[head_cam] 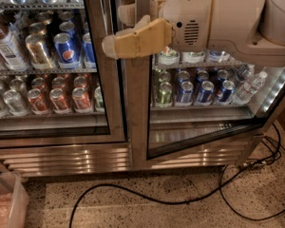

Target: Open right fridge door

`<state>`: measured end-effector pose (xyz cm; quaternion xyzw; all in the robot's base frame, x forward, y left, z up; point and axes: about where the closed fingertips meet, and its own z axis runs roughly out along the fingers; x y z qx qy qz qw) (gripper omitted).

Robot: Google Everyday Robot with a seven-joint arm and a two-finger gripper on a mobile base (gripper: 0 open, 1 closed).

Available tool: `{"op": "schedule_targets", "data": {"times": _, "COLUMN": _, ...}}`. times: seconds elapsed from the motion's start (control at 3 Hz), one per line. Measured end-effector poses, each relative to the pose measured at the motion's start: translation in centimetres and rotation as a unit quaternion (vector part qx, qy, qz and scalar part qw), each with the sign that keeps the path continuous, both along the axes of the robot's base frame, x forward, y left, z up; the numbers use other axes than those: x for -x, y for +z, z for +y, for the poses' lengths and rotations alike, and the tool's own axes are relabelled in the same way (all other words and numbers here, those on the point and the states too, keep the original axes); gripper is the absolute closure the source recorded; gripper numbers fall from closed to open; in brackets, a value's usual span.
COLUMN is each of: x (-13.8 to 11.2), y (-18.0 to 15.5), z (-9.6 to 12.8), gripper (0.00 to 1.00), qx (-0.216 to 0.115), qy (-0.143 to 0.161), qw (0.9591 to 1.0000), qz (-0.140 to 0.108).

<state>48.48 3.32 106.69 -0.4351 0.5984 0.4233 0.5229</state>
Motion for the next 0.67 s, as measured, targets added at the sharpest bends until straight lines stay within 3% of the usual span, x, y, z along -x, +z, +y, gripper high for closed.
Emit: {"op": "schedule_targets", "data": {"times": 0.67, "x": 0.36, "y": -0.02, "z": -0.13, "gripper": 0.00, "qx": 0.003, "qy": -0.004, "qw": 1.0000, "qz": 0.001}}
